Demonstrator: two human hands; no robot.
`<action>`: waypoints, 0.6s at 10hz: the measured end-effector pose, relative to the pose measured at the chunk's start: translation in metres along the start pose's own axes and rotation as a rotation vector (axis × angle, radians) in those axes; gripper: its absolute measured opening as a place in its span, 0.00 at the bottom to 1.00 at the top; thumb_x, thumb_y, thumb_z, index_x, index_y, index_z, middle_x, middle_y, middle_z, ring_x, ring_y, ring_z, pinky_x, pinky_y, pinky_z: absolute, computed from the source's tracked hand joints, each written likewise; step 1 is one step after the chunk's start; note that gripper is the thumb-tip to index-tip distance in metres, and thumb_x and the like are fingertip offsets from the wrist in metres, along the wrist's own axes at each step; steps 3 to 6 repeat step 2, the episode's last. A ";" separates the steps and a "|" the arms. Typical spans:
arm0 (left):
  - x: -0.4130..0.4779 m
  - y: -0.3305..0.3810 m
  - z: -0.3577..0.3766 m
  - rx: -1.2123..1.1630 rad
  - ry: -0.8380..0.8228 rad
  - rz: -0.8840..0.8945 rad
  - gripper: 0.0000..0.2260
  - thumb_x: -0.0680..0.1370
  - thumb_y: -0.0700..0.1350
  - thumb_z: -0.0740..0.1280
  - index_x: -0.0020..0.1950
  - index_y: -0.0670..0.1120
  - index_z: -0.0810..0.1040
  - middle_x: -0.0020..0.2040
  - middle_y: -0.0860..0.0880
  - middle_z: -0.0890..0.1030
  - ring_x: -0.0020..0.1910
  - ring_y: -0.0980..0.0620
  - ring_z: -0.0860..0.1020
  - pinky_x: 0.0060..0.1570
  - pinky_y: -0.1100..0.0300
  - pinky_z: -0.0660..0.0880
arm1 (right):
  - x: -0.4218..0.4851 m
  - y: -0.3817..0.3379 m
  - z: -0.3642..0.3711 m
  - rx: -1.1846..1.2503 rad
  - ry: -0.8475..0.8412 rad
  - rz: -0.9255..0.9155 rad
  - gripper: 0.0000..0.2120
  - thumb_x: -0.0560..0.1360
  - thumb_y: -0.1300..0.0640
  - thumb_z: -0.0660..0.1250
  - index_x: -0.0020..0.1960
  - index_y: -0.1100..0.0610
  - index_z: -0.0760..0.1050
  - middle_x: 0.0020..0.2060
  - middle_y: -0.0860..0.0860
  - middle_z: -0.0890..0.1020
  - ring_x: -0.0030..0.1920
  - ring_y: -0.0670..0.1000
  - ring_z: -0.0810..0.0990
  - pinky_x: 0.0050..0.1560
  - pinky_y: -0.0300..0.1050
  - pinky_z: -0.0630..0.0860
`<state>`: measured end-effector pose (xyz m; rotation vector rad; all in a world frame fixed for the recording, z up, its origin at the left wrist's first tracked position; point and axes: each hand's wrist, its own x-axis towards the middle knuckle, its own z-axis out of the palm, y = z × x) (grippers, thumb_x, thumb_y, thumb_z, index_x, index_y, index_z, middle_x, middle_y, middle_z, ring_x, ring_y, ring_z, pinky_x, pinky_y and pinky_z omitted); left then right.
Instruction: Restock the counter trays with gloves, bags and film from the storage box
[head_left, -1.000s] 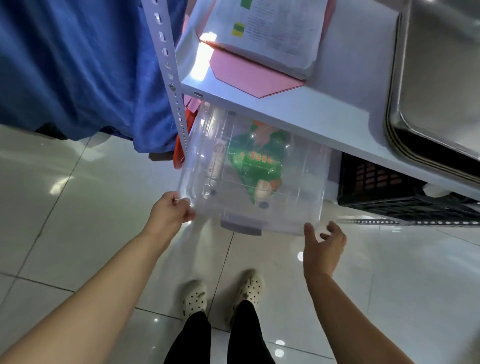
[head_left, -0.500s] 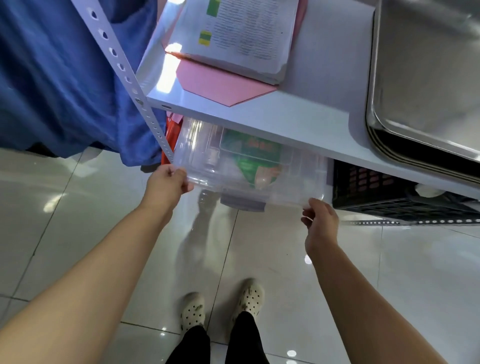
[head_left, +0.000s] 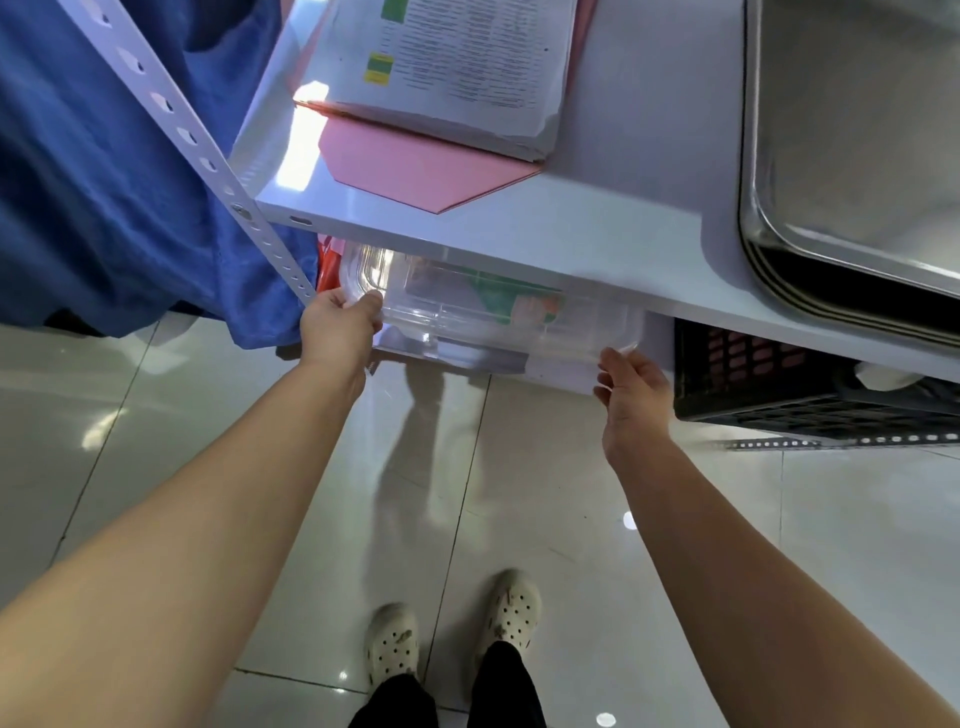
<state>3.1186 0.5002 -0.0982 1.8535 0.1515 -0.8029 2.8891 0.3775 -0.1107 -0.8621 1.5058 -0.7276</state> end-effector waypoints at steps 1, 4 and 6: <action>-0.002 0.002 0.000 0.033 -0.006 0.024 0.04 0.77 0.46 0.64 0.48 0.46 0.74 0.41 0.48 0.78 0.44 0.48 0.76 0.44 0.52 0.73 | -0.002 0.001 -0.002 -0.041 -0.011 -0.018 0.04 0.72 0.59 0.70 0.42 0.53 0.75 0.35 0.49 0.78 0.36 0.46 0.76 0.39 0.38 0.75; -0.013 0.004 -0.007 0.153 -0.008 0.028 0.10 0.77 0.44 0.65 0.55 0.42 0.74 0.46 0.45 0.77 0.43 0.47 0.76 0.47 0.51 0.76 | -0.012 -0.001 -0.010 -0.209 -0.024 -0.025 0.03 0.73 0.59 0.68 0.46 0.56 0.76 0.37 0.50 0.79 0.37 0.48 0.76 0.39 0.38 0.75; -0.013 0.004 -0.007 0.153 -0.008 0.028 0.10 0.77 0.44 0.65 0.55 0.42 0.74 0.46 0.45 0.77 0.43 0.47 0.76 0.47 0.51 0.76 | -0.012 -0.001 -0.010 -0.209 -0.024 -0.025 0.03 0.73 0.59 0.68 0.46 0.56 0.76 0.37 0.50 0.79 0.37 0.48 0.76 0.39 0.38 0.75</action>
